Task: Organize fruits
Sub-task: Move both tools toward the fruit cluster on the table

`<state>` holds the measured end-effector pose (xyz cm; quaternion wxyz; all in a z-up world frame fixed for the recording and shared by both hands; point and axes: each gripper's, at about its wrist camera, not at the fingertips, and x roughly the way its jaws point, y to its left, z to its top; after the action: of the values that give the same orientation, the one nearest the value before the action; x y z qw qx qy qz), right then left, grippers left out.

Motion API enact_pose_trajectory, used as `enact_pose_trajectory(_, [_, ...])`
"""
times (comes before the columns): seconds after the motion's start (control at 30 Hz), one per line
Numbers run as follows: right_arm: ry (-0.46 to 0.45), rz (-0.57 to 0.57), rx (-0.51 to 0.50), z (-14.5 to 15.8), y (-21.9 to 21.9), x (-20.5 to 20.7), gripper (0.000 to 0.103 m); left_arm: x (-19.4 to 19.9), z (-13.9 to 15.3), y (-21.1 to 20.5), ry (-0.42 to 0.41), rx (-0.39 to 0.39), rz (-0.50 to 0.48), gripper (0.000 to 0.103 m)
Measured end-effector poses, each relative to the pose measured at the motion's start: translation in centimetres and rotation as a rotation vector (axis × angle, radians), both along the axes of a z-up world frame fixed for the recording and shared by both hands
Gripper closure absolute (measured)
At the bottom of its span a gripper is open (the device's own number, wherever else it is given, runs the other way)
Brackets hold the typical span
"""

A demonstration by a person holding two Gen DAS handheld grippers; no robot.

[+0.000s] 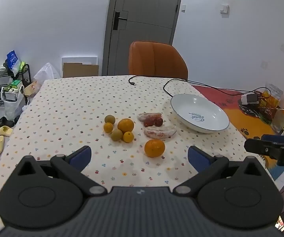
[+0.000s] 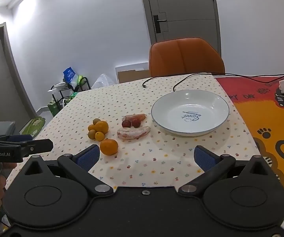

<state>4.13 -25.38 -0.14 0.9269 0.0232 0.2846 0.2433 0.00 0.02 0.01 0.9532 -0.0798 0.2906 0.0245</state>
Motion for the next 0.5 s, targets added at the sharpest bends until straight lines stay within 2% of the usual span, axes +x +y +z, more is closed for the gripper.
enact_pose_trajectory(0.5, [-0.001,-0.005,-0.010,0.10,0.08,0.12,0.000,0.37,-0.14,-0.27,-0.006,0.000,0.006,0.000])
